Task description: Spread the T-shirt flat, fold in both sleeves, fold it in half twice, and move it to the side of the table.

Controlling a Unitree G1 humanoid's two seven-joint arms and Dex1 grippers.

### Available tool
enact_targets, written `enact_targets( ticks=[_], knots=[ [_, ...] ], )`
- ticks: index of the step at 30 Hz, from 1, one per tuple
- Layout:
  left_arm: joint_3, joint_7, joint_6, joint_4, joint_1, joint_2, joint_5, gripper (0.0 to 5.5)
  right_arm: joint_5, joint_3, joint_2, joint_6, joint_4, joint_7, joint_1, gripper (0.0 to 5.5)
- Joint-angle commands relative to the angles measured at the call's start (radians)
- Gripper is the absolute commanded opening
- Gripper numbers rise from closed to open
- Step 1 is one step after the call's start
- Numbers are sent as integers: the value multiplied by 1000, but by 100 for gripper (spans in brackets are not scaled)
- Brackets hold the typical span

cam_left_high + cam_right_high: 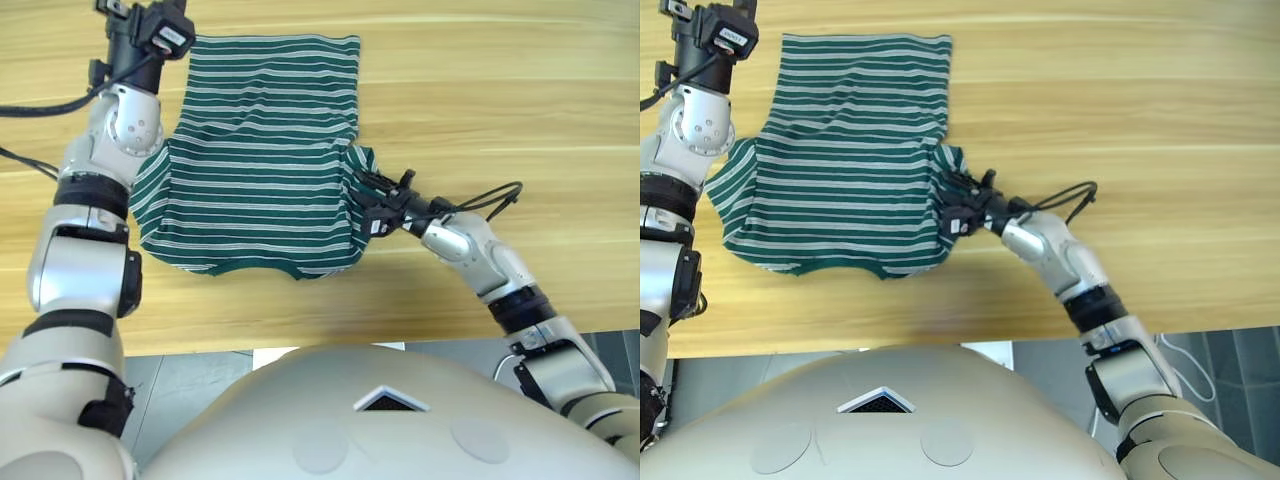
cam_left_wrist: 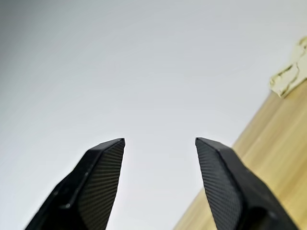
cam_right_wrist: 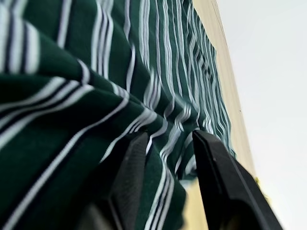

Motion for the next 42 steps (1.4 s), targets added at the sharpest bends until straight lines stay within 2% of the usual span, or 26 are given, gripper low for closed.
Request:
enact_targets(
  ticks=[1, 8, 14, 19, 23, 26, 29, 34, 39, 42],
  knots=[
    [48, 11, 33, -67, 64, 32, -21, 274, -9, -35, -73, 61, 87, 1, 19, 174],
    [101, -17, 73, -141, 196, 91, -25, 274, 100, -147, -251, 38, -58, 24, 241, 174],
    [122, -52, 84, -216, 295, 105, -33, 274, 148, -190, -248, 79, -127, 15, 298, 174],
    [97, -157, 47, -280, 377, 127, -38, 274, 180, -232, -220, 86, -157, -32, 297, 174],
    [109, -363, 10, -475, 605, 296, -57, 274, 579, -458, -142, -42, -369, -82, 287, 174],
    [146, -537, 95, -698, 788, 396, -81, 274, 835, -567, -75, -85, -464, -95, 261, 174],
    [125, -711, 179, -940, 964, 439, -93, 274, 845, -570, -58, -57, -417, -74, 190, 174],
    [250, -809, 309, -1122, 1166, 439, -91, 274, 780, -566, -61, -70, -308, -42, 141, 174],
    [257, -853, 369, -1161, 1193, 392, -75, 274, 730, -568, -76, -113, -231, -14, 148, 174],
    [305, -828, 438, -1154, 1206, 356, -53, 274, 713, -579, -83, -134, -194, -5, 143, 174]
  ],
)
